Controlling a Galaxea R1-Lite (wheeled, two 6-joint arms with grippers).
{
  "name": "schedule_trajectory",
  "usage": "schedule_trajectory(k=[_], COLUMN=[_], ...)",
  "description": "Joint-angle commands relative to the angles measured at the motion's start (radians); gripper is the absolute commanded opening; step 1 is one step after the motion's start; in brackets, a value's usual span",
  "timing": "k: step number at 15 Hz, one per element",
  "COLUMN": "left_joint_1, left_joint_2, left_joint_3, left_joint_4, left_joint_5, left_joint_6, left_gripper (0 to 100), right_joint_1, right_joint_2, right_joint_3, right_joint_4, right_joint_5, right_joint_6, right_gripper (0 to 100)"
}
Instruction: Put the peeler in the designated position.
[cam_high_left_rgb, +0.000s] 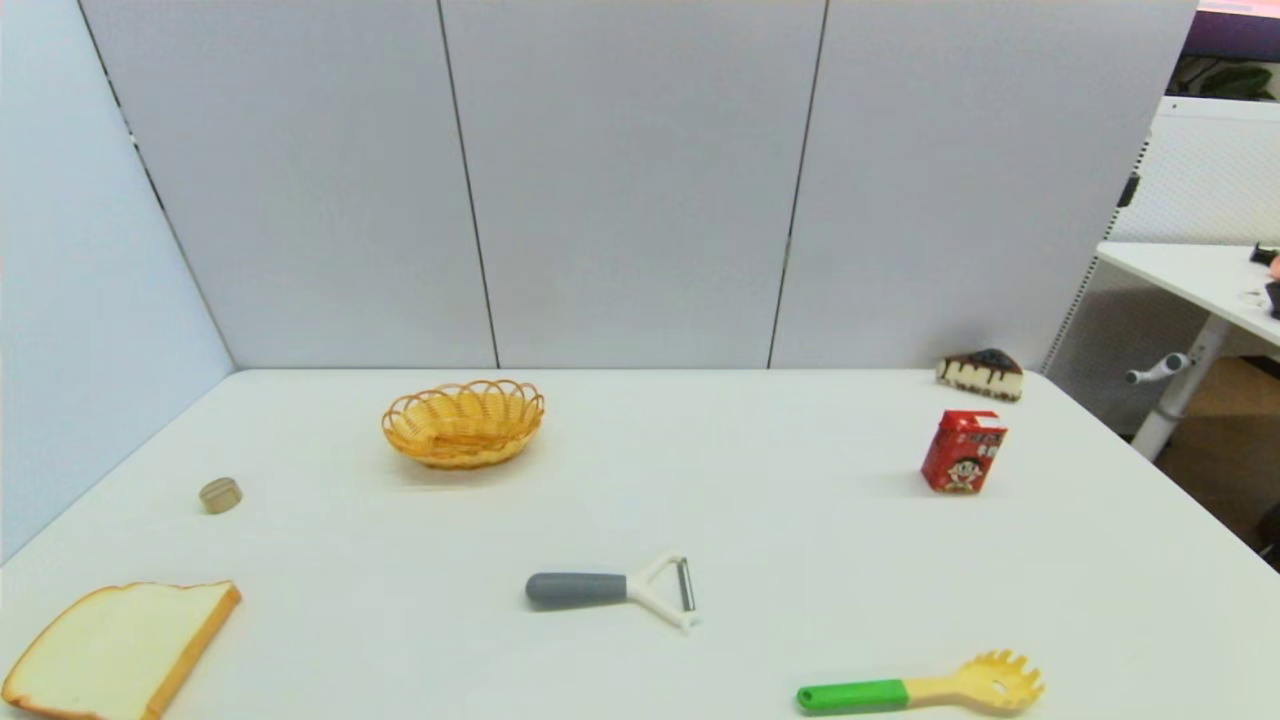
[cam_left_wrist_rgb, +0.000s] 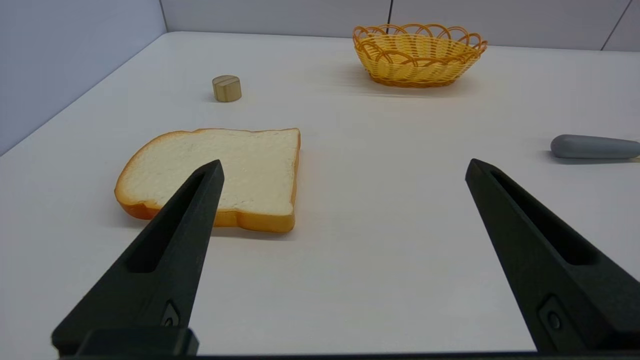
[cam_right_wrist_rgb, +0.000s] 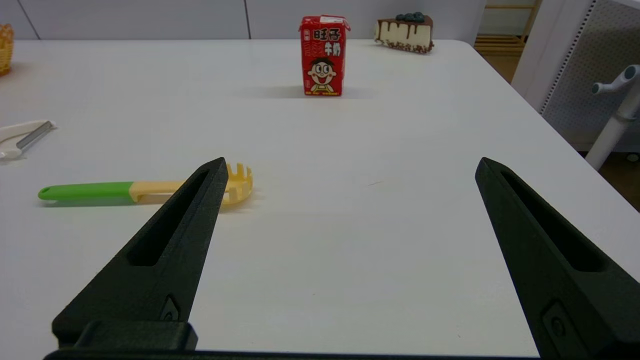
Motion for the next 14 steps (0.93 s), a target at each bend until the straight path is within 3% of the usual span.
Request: schedule_trajectory(k=[1, 14], left_joint_1=[0.001, 0.001], left_joint_2=[0.002, 0.034], left_joint_3=[0.002, -0.003], left_joint_4=[0.000, 0.007], left_joint_5=[0.000, 0.018], left_joint_6=[-0.001, -0.016], left_gripper=[100, 100], right_joint_1=[0.000, 0.000], right_joint_2=[0.001, 0.001], right_joint_3=[0.000, 0.000], right_joint_4=[-0.001, -0.001], right_joint_5=[0.000, 0.000], right_joint_6=[0.000, 0.000], right_gripper=[100, 100])
